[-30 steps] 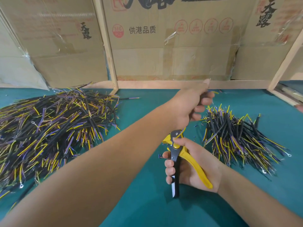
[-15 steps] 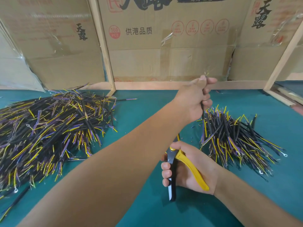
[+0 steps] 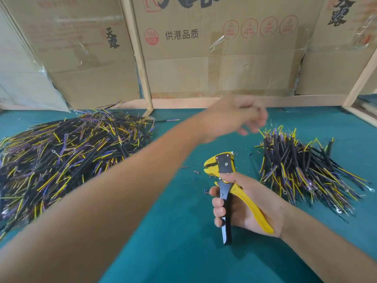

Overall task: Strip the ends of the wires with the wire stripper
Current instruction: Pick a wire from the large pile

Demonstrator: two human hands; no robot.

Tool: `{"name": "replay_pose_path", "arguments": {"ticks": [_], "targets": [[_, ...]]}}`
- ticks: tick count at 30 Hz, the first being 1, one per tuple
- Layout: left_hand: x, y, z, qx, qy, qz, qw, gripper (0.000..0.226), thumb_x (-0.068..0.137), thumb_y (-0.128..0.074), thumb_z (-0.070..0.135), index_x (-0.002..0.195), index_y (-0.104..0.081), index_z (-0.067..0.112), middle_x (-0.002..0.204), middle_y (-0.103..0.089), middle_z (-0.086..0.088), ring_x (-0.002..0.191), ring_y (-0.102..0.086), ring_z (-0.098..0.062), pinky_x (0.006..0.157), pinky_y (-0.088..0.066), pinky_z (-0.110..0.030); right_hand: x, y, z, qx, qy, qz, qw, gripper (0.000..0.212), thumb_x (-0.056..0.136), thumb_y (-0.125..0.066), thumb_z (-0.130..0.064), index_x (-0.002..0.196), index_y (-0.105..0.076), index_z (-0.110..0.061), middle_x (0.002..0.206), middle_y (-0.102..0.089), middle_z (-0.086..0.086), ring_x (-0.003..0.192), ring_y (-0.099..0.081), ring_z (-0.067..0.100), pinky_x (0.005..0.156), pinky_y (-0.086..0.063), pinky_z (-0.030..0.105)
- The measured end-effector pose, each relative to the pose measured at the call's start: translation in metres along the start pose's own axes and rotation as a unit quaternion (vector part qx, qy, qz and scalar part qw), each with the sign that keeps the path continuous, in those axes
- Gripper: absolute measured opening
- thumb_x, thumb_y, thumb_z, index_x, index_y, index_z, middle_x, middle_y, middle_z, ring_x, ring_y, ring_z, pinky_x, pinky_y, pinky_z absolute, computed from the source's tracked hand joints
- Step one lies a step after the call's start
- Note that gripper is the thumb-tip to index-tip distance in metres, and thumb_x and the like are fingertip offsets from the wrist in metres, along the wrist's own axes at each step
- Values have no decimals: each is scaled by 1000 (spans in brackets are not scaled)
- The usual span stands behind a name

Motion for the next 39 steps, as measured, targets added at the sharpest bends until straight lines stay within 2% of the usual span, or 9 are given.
{"name": "replay_pose_path", "arguments": {"ticks": [2, 5, 8, 12, 16, 21, 26, 32, 39], "targets": [[-40, 40, -15, 178, 13, -97, 979, 13, 96, -54, 7, 93, -64, 15, 84, -68, 1, 72, -59, -8, 67, -47, -20, -1, -4, -2, 5, 3, -6, 1000, 42, 82, -75, -43, 92, -69, -3, 73, -54, 13, 61, -52, 30, 65, -50, 43], [-98, 91, -55, 474, 149, -189, 847, 7, 88, -62, 14, 94, -64, 18, 83, -64, 2, 75, -56, -11, 67, -45, -24, -10, -9, -2, 20, 11, -35, 999, 40, 74, -84, -41, 83, -73, -4, 72, -52, 10, 60, -50, 28, 66, -51, 45], [-144, 117, -85, 560, 268, -200, 758, 23, 80, -71, 25, 101, -62, 23, 80, -54, 12, 74, -53, -11, 66, -43, -26, -11, -12, -2, 25, 7, -35, 999, 40, 71, -85, -40, 82, -73, -4, 71, -51, 10, 59, -50, 28, 65, -51, 44], [-177, 113, -117, 597, 280, -210, 722, 26, 79, -70, 33, 100, -55, 26, 84, -51, 10, 78, -50, -16, 65, -40, -29, -13, -14, -3, 24, 10, -28, 999, 39, 72, -84, -40, 82, -73, -4, 71, -51, 10, 59, -49, 28, 65, -51, 44], [-182, 111, -129, 621, 201, -173, 738, 12, 85, -62, 29, 80, -51, 27, 76, -50, 10, 77, -50, -17, 69, -43, -28, -14, -18, -5, 23, 6, -20, 1000, 42, 69, -85, -41, 82, -72, -3, 72, -49, 10, 59, -49, 27, 63, -51, 44], [-177, 110, -130, 577, 148, -156, 788, 19, 81, -64, 36, 96, -52, 35, 84, -52, 16, 80, -49, -8, 69, -39, -28, -18, -19, -5, 22, 9, -30, 999, 38, 78, -79, -39, 85, -70, -3, 74, -49, 11, 61, -48, 27, 65, -51, 45], [-174, 105, -137, 521, 144, -144, 829, 9, 86, -57, 39, 89, -59, 31, 83, -59, 18, 76, -54, -2, 77, -49, -27, -13, -19, -4, 24, 6, -10, 1000, 44, 59, -90, -40, 78, -72, -4, 69, -49, 10, 57, -48, 27, 61, -51, 41], [-172, 106, -143, 418, 158, -110, 888, 8, 94, -60, 35, 89, -61, 29, 85, -62, 12, 76, -55, -6, 71, -45, -24, -10, -11, -3, 19, -4, -40, 999, 41, 73, -83, -42, 85, -73, -4, 72, -52, 10, 61, -50, 28, 66, -51, 45], [-173, 115, -140, 473, 136, -138, 860, 4, 84, -67, 15, 87, -66, 16, 88, -63, 5, 79, -56, -15, 75, -47, -29, -10, -10, -3, 17, -6, -56, 998, 40, 80, -79, -42, 87, -72, -3, 74, -52, 10, 63, -50, 28, 68, -50, 46]]}}
Point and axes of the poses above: each hand's wrist, its own x-axis towards the middle knuckle, its own y-axis out of the back of the hand, z = x × y, the point moved 3 cm from there along x, towards the middle knuckle
